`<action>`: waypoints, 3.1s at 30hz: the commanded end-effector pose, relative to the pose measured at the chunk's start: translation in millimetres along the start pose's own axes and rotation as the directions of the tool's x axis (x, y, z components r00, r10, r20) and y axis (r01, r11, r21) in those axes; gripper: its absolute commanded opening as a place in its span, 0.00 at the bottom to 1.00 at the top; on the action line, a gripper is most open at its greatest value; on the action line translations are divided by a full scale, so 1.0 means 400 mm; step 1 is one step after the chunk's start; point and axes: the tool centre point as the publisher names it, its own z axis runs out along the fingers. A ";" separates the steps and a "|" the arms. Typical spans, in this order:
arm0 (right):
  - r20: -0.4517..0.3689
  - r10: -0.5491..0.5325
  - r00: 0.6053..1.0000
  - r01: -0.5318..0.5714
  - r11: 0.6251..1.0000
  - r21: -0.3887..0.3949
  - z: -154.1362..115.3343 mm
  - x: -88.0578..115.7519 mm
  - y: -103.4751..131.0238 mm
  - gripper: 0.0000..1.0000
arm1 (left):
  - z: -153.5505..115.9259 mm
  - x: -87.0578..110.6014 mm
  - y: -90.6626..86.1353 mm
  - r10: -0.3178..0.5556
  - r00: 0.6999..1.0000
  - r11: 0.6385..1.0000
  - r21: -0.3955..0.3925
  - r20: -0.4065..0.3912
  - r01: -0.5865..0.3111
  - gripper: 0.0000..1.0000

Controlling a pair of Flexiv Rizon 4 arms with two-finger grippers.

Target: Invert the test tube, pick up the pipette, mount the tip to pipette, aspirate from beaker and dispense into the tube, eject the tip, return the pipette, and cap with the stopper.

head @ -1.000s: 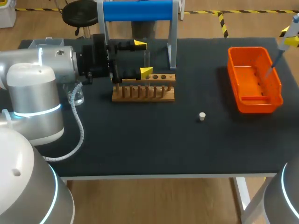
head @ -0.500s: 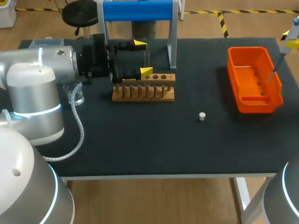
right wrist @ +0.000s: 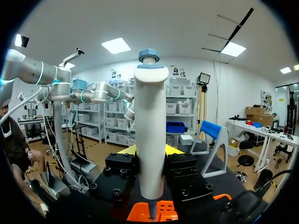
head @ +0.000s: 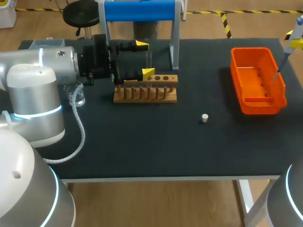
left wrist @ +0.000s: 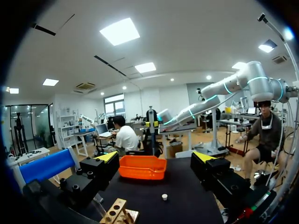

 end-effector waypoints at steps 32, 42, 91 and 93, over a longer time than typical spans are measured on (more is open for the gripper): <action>0.004 0.000 1.000 0.000 1.000 0.006 0.003 0.004 0.004 0.00 | 0.140 -0.016 -0.056 0.012 0.998 0.999 -0.036 0.055 -0.010 1.00; 0.004 0.000 1.000 0.000 1.000 0.006 0.003 0.004 0.004 0.00 | 0.337 -0.031 -0.132 0.008 0.995 0.997 -0.080 0.097 0.000 1.00; 0.035 -0.014 0.999 0.014 1.000 -0.002 0.017 -0.002 0.005 0.00 | 0.614 -0.058 -0.190 -0.003 0.998 0.997 -0.077 0.064 0.008 1.00; 0.054 -0.017 0.998 0.017 1.000 0.001 0.016 -0.003 0.004 0.00 | 0.614 -0.058 -0.190 -0.003 0.998 0.997 -0.077 0.064 0.008 1.00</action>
